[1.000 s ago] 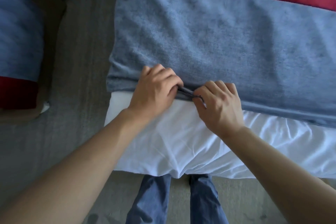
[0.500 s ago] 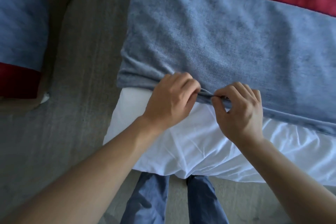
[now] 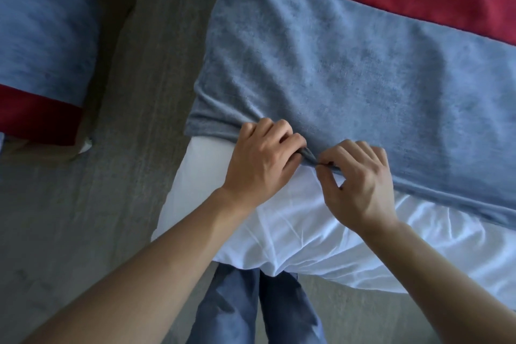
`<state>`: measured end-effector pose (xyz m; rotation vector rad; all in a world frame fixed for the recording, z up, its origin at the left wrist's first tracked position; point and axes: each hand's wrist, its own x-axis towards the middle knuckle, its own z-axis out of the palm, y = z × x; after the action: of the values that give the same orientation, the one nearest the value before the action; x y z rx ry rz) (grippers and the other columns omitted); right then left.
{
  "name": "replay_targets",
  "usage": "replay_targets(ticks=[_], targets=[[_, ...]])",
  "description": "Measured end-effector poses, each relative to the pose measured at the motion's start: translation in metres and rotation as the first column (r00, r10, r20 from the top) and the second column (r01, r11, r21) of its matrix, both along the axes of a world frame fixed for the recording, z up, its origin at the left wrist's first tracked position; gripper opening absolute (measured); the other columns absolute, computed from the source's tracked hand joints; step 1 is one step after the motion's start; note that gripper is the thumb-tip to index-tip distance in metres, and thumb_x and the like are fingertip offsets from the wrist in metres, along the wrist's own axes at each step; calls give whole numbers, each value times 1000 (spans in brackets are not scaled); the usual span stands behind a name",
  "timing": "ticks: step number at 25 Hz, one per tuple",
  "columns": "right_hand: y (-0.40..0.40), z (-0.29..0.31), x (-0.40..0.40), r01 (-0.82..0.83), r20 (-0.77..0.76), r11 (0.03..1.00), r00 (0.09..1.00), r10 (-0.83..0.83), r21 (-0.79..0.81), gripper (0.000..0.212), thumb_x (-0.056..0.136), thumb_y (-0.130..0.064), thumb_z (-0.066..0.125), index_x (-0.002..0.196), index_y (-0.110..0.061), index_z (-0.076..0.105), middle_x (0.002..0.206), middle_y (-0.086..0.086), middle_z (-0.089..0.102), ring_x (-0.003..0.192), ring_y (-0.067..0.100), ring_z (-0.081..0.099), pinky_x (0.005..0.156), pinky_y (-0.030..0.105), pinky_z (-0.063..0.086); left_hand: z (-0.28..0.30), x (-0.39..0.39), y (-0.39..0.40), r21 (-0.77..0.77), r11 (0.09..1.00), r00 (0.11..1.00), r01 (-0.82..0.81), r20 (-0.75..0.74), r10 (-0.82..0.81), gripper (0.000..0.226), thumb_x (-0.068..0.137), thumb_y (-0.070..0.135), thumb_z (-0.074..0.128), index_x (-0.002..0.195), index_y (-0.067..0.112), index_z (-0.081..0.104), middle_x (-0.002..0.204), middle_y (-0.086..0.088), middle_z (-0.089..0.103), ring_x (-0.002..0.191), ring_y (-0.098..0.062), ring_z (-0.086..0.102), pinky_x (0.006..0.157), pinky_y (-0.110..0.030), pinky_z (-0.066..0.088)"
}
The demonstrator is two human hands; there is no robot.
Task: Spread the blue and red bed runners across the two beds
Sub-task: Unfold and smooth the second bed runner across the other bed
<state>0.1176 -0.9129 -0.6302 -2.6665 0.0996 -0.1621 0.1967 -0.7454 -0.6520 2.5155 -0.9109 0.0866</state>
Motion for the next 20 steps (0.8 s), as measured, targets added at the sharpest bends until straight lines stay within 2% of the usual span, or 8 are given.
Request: replay_targets(ticks=[3,7,11,14,17,20], targets=[[0,5,-1,-20,22,999,1000,21,-24,11,84,-11,67,78,-17,61,76,-5,57,72,21,52,73,37,38,6,-5,-7,-2,999,999,33,27,-33,11,93,21,60,83,20,64,83,3,57,78,-23,52,69,-37,33],[13,4,17,-51,43,994,998,55,-94,11,84,-13,72,77,-15,64,73,-2,58,70,25,55,71,39,41,9,1,4,67,995,994,75,72,-79,20,100,28,54,83,20,62,79,5,56,77,-22,52,69,-38,33],[16,7,12,-33,62,992,997,41,-118,16,84,-9,73,73,-16,64,70,-2,58,67,25,56,71,39,42,5,15,23,156,983,988,98,101,-114,14,98,24,58,85,20,61,79,3,56,77,-24,54,71,-37,33],[14,12,9,-31,42,991,998,36,-130,13,84,-11,72,75,-16,64,74,-3,60,69,24,57,74,36,40,2,34,36,140,983,986,122,98,-136,7,93,19,64,86,22,65,81,5,59,79,-24,55,72,-37,32],[47,8,27,-60,-24,985,998,57,-163,6,83,-16,71,85,-16,65,79,-1,59,75,25,56,75,37,39,0,39,55,107,975,973,195,105,-207,12,96,23,63,85,22,68,79,6,60,78,-23,57,71,-36,30],[80,-3,48,-68,-28,981,998,64,-179,8,86,-12,67,79,-15,66,73,0,56,70,26,55,71,37,38,-3,49,75,122,972,973,203,91,-214,15,96,24,63,82,22,67,77,6,59,77,-24,57,71,-37,33]])
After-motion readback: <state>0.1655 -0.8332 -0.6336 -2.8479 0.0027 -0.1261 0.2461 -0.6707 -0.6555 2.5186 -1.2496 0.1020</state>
